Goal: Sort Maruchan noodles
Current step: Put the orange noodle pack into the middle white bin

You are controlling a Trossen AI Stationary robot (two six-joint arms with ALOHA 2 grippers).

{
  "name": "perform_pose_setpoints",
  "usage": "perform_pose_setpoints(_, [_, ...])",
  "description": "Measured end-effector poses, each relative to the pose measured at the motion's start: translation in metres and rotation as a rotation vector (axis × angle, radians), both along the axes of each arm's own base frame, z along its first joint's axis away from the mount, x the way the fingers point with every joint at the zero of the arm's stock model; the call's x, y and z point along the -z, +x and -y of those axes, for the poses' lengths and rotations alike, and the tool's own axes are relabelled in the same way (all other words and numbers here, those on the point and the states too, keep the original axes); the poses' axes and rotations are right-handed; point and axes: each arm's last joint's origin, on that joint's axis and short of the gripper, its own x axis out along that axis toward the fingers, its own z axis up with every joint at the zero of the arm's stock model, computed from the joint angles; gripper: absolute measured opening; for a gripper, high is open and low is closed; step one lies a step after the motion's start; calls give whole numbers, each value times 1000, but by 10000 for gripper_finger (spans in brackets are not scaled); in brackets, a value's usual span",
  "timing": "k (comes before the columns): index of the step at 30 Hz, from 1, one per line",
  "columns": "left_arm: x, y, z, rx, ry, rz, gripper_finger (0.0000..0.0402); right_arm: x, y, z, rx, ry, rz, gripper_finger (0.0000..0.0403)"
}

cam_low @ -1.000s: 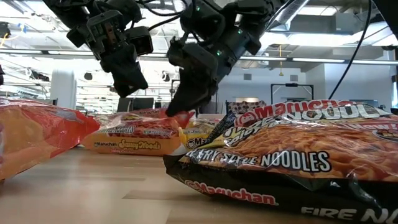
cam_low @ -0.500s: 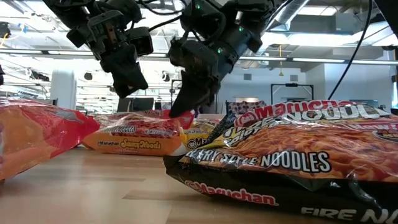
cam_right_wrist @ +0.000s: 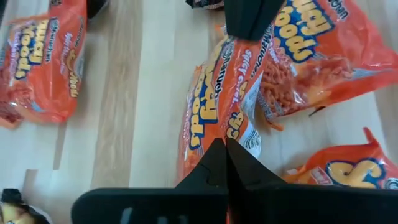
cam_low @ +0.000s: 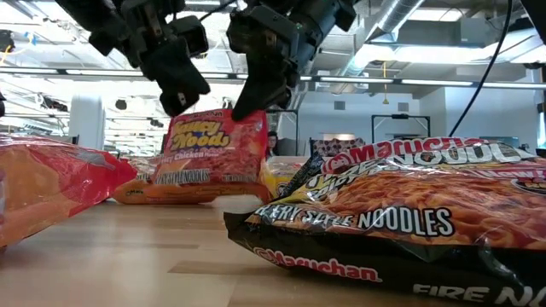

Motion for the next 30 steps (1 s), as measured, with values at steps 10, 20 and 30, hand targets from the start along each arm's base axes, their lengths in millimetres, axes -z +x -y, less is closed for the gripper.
perform_pose_setpoints(10, [-30,-22,-5,-52,40,138,0,-31,2,3,30,-61,-20,3])
perform_pose_setpoints(20, [-45,-37,-9,-94,86,215,0,-72,-3,28,57,-214,-54,2])
perform_pose_setpoints(30, [-52,-45,-15,-147,106,249,0,-106,-23,92,75,-355,-132,2])
